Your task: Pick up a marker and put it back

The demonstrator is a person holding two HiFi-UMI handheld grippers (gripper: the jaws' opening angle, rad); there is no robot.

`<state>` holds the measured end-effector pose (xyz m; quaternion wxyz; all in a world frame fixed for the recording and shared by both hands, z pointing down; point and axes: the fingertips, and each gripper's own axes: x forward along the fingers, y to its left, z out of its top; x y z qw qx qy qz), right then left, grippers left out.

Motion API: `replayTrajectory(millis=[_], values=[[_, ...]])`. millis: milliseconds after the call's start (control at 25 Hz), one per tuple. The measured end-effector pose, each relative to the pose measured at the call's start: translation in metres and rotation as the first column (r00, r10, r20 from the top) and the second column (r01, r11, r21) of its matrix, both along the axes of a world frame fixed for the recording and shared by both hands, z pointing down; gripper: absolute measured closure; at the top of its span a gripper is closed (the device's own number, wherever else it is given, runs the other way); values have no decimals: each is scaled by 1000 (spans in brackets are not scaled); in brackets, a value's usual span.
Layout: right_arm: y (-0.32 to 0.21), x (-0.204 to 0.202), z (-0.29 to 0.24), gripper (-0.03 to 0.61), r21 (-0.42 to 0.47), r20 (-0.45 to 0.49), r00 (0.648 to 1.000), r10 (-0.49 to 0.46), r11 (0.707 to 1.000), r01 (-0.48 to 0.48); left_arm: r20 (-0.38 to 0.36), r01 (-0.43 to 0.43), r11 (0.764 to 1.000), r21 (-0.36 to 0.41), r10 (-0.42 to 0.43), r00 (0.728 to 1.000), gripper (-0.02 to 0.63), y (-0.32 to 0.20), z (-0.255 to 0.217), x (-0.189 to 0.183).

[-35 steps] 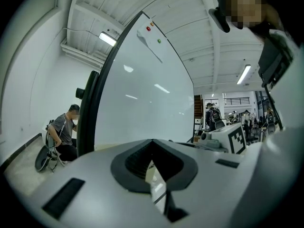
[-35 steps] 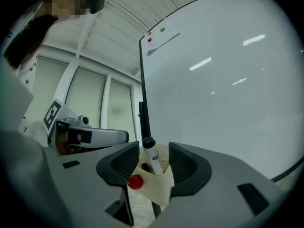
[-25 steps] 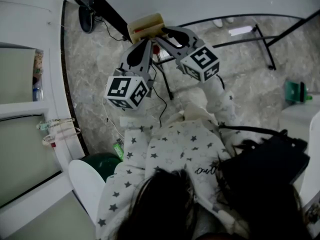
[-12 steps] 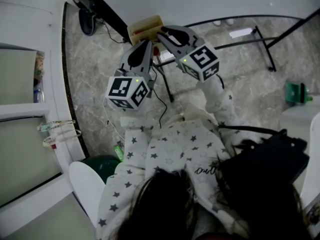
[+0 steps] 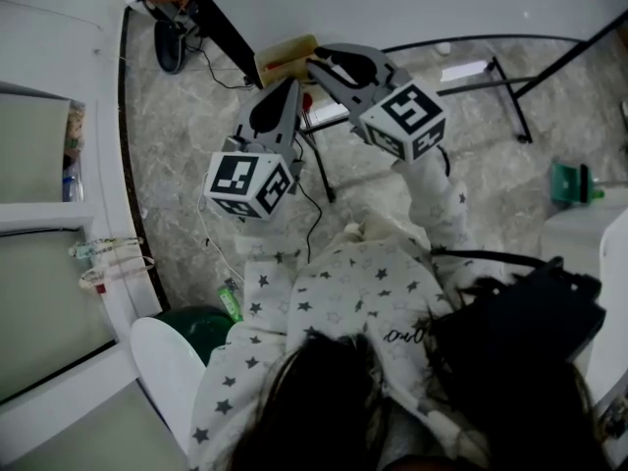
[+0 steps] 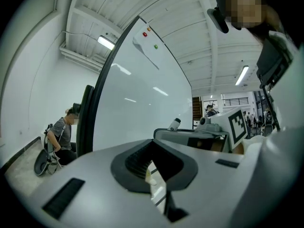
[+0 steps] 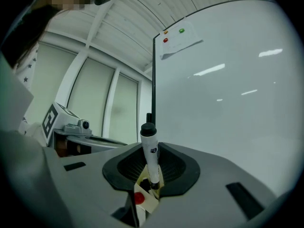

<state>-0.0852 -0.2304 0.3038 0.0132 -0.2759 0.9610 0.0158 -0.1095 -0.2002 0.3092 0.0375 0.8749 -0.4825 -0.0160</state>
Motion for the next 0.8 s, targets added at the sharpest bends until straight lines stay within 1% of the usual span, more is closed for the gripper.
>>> replayTrajectory(millis=[160,280,400,560,800], values=[[6,0,-14,500,19,-1,1000,-21,1000,21,2,-12,1000,20,12,1000,614,3,-10,3],[12,-1,-24,500,34,-4,999,-34,999,34,-9,-20,999,32,20,1000,614,7,-21,3],[18,-2,-36,500,49,18,998,-53,997,52,-20,-32,998,54,33,999,614,11,-33,4],[25,0,-47,500,67,37,997,-66,996,64,-10,-45,997,69,46,999,614,19,-46,9],[29,3,-52,500,90,42,996,-75,993,71,-10,-41,995,92,42,999,614,21,-50,9]])
